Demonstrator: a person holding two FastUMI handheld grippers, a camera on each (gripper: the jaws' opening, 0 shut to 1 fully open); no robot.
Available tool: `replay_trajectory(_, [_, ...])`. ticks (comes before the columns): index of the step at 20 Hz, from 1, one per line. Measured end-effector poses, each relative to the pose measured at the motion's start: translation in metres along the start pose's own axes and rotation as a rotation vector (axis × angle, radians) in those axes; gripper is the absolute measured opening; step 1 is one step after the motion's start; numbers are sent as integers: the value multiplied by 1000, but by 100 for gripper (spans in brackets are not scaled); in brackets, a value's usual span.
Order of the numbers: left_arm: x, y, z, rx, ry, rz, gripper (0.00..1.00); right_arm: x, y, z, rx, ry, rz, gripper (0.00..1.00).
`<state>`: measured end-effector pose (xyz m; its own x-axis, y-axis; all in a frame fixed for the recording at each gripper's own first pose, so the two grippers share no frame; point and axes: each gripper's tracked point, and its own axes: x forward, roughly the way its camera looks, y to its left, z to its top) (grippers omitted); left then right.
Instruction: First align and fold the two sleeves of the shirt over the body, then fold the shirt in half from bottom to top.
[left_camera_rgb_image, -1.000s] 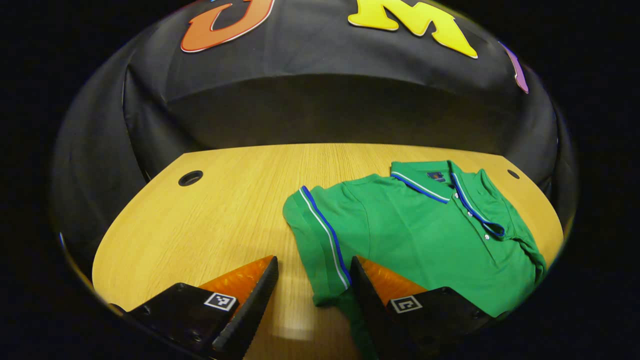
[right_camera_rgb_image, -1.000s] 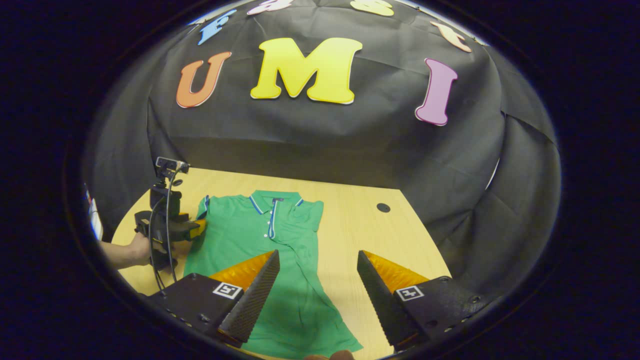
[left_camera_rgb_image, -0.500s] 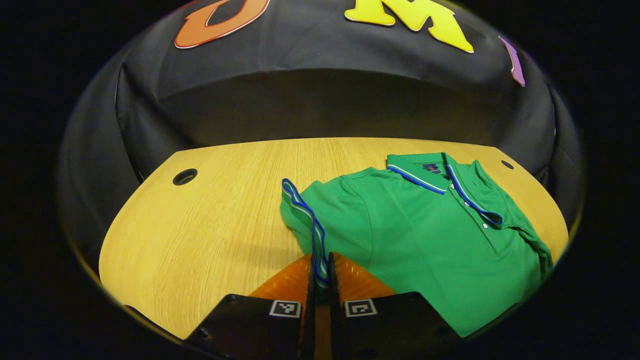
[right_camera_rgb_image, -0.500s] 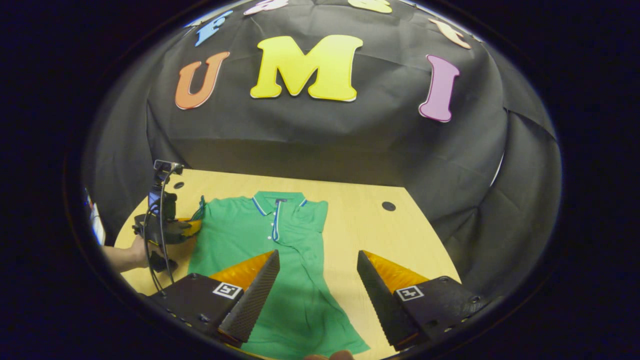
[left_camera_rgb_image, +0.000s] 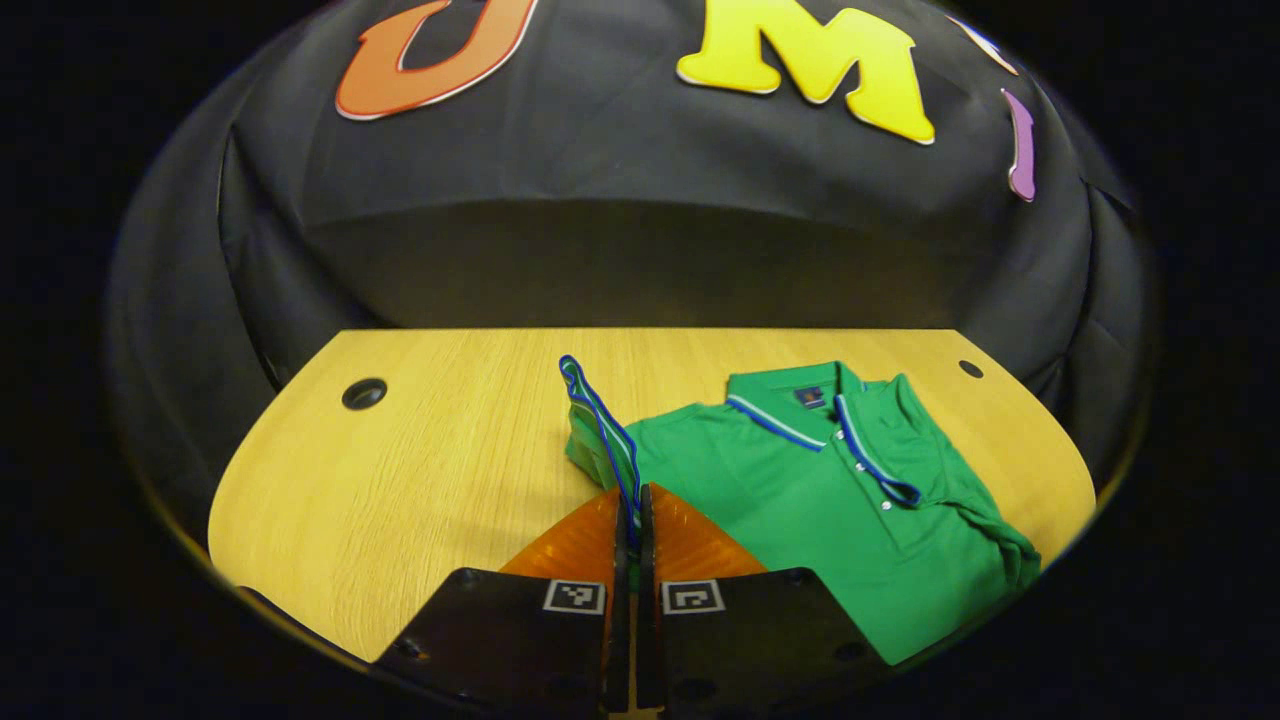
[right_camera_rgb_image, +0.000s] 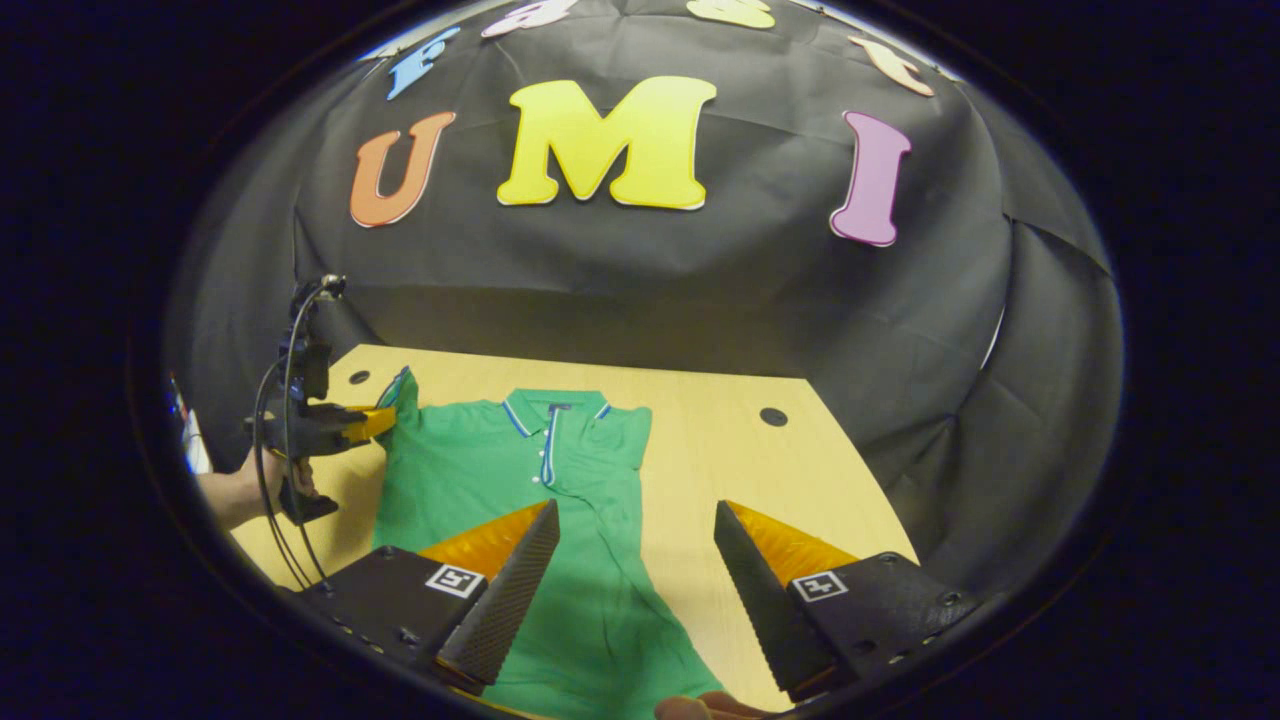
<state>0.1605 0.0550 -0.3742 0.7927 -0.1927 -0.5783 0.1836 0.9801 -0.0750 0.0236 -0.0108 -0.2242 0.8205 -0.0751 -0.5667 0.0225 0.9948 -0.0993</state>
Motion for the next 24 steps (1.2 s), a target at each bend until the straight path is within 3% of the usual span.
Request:
replay_trajectory(9, [42, -120, 4, 45, 54, -64, 10, -25, -68, -5, 26, -27, -84, 95])
replay_trajectory(13, [52, -154, -7, 22, 81, -99, 16, -25, -93, -6, 48, -24, -107, 98])
replay_trajectory(15, [45, -163, -4, 10, 78, -120, 46, -21, -95, -4, 55, -27, -98, 98])
replay_trajectory(18, [26, -153, 12, -3, 17, -65, 100, -15, -85, 2, 51, -42, -48, 96])
replay_trajectory(24, [-44, -124, 43, -55, -78, 59, 100, -9, -57, 16, -7, -80, 84, 98])
